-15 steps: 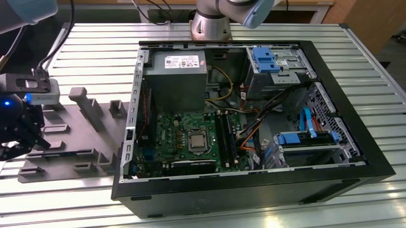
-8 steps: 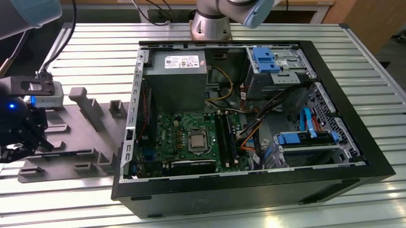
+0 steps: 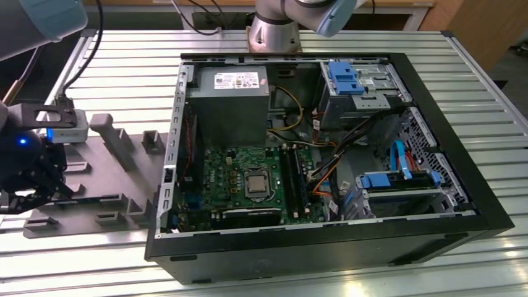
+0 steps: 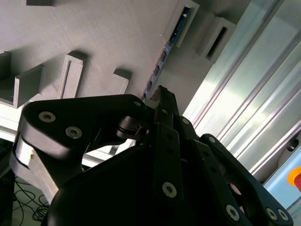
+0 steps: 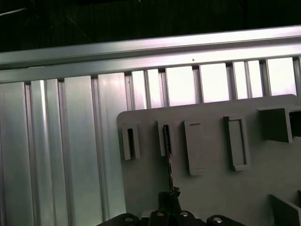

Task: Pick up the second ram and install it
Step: 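Pick up the second ram and move it above second insertion slot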

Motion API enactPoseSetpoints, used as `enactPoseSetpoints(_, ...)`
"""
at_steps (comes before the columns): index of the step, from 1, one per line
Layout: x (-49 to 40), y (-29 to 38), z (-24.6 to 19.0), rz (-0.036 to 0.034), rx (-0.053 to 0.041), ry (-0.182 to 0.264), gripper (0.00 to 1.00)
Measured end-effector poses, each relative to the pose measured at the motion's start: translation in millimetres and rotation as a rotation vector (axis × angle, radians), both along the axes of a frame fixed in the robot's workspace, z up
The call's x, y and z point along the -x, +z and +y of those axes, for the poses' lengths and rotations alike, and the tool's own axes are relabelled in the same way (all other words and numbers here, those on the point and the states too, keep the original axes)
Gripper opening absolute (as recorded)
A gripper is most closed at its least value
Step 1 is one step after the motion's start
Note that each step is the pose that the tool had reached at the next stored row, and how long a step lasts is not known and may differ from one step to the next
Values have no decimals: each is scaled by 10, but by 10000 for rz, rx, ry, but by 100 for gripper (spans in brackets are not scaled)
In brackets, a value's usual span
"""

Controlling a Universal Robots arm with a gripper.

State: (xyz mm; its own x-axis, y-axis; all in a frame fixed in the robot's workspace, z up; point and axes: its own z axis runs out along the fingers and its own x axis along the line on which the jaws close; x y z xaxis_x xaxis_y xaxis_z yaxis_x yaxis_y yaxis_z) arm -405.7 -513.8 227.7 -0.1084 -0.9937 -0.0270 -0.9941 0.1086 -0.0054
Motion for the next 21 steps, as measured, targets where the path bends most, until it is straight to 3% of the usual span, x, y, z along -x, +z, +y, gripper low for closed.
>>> enactPoseSetpoints(13,0,-80,0,0,-105,385,11)
enactPoseSetpoints(21,0,-116,0,11,-106,405,11)
